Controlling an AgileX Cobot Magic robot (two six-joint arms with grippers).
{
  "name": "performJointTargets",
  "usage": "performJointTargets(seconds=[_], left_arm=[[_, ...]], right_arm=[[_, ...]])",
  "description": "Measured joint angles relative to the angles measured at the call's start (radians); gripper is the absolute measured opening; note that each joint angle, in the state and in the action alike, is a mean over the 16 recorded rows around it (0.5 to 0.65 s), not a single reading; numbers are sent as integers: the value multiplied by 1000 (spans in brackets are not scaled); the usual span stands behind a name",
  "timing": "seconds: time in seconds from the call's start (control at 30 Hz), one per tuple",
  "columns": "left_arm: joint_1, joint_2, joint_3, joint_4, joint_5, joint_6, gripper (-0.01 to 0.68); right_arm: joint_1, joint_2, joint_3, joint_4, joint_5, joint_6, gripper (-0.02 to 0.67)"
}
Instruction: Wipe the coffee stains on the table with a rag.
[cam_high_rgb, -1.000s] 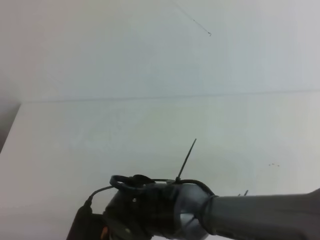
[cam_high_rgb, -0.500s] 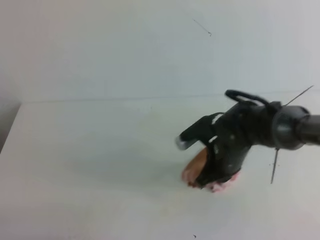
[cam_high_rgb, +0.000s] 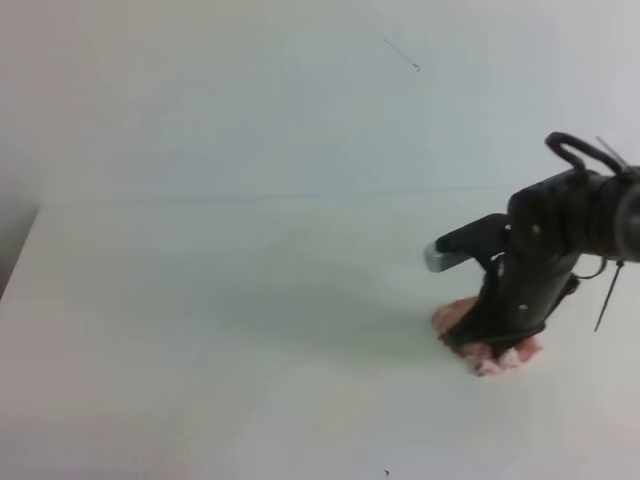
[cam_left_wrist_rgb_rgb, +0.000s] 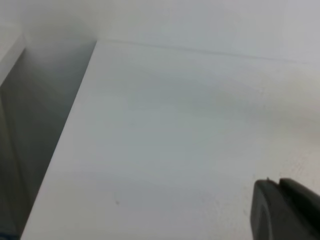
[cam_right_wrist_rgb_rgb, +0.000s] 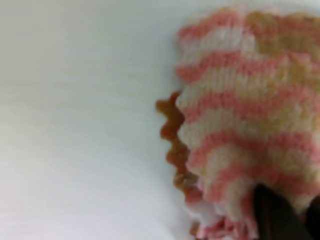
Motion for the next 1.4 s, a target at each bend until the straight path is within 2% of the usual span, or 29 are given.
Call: performJointTargets(seconds=[0.43,0.67,0.93,1.1,1.27,1.4], left_arm=[[0,0,0,0,0,0,-3],[0,0,0,0,0,0,-3],[0,0,0,0,0,0,-3],[0,0,0,0,0,0,-3],[0,0,0,0,0,0,-3],[0,0,0,0,0,0,-3]], right_arm=[[442,6,-4,130,-206,-121,30],[591,28,-51,173,-272,-201,30],[636,105,-189,173,-223,-243,30],[629,176,-306,107,-168,-217,30],[583,236,-407,1,-118,-143,30],[506,266,-463,-82,-69,-60,30]])
